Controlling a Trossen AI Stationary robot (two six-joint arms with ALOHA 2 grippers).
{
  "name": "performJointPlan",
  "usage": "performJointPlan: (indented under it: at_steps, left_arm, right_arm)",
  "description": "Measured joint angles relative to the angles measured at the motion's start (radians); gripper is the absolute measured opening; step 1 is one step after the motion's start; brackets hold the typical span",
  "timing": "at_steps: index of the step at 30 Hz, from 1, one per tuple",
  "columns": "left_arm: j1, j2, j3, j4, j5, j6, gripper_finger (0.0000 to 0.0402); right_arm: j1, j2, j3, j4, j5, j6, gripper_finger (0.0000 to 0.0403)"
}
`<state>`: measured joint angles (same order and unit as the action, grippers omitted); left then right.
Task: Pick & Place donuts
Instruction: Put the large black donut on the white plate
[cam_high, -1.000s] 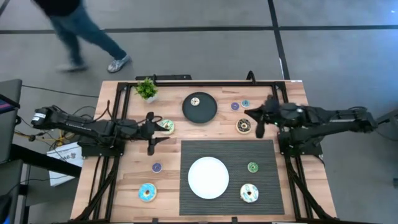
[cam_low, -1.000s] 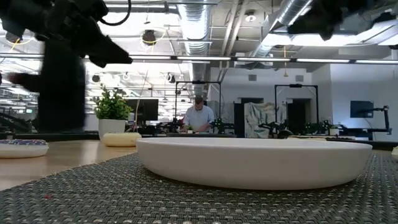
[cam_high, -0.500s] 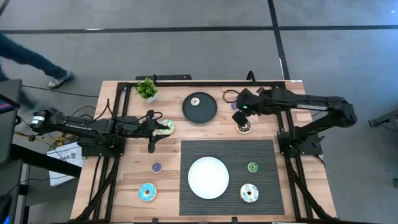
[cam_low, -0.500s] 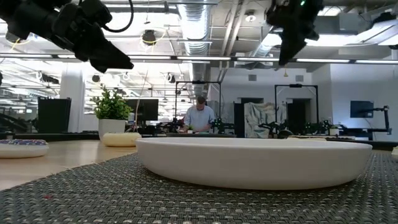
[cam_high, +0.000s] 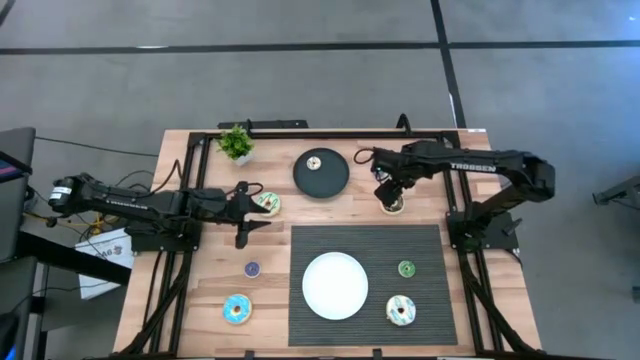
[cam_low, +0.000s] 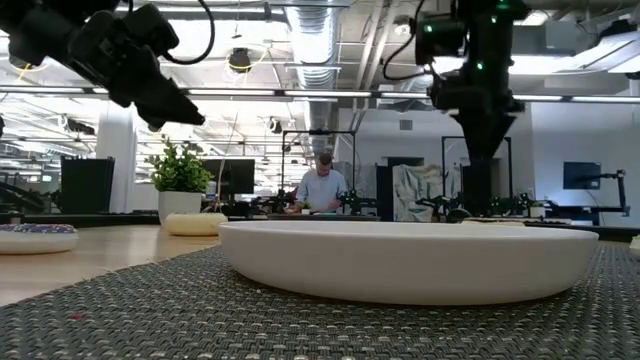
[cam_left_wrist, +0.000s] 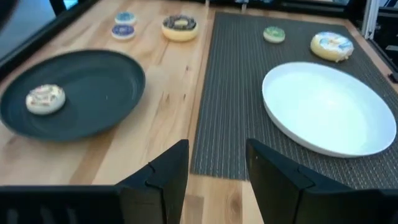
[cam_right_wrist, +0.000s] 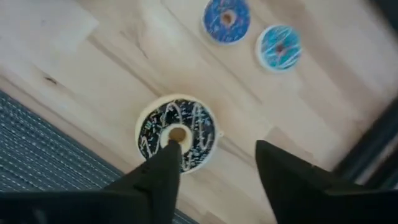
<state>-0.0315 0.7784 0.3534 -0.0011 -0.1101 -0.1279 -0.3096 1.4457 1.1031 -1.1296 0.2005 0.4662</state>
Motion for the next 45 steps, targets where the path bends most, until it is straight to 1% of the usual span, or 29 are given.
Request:
performJointPlan:
  at_steps: [3,7,13,17,23,26,31,33,39,45]
  left_arm:
    - [0.0,0.0,0.0,-0.009,0.0,-0.016,0.0153]
    - [-0.001,0.0,0.0,0.004,0.0,-0.02,0.0153]
    - [-0.001,0.0,0.0,0.018,-0.001,-0.02,0.0153]
    - [-0.002,0.0,0.0,0.018,-0.002,-0.025,0.0153]
    - [-0.002,0.0,0.0,0.018,-0.002,-0.026,0.0153]
    - [-0.002,0.0,0.0,0.018,-0.002,-0.025,0.0153]
    - [-0.002,0.0,0.0,0.018,-0.002,-0.025,0.0153]
    - [-0.002,0.0,0.0,0.018,-0.002,-0.025,0.0153]
    - [-0.002,0.0,0.0,0.018,-0.002,-0.025,0.0153]
    - [-0.002,0.0,0.0,0.023,-0.002,-0.024,0.0153]
  right_arm:
    - [-0.028,-0.028,-0.086,0.071,-0.048,0.001,0.0238]
    - [-0.057,-0.045,-0.181,0.14,-0.075,0.027,0.0254]
    - [-0.076,-0.04,-0.259,0.229,-0.075,0.025,0.0255]
    - [-0.091,-0.022,-0.292,0.272,-0.114,0.025,0.0255]
    - [-0.092,-0.017,-0.34,0.344,-0.124,0.03,0.0255]
    - [-0.092,-0.017,-0.355,0.354,-0.124,0.031,0.0255]
    - [-0.092,-0.017,-0.38,0.419,-0.125,0.031,0.0255]
    - [-0.092,-0.017,-0.392,0.44,-0.142,0.039,0.0255]
    - [-0.092,-0.017,-0.432,0.479,-0.149,0.058,0.0255]
    - [-0.092,-0.017,-0.439,0.492,-0.149,0.058,0.0255]
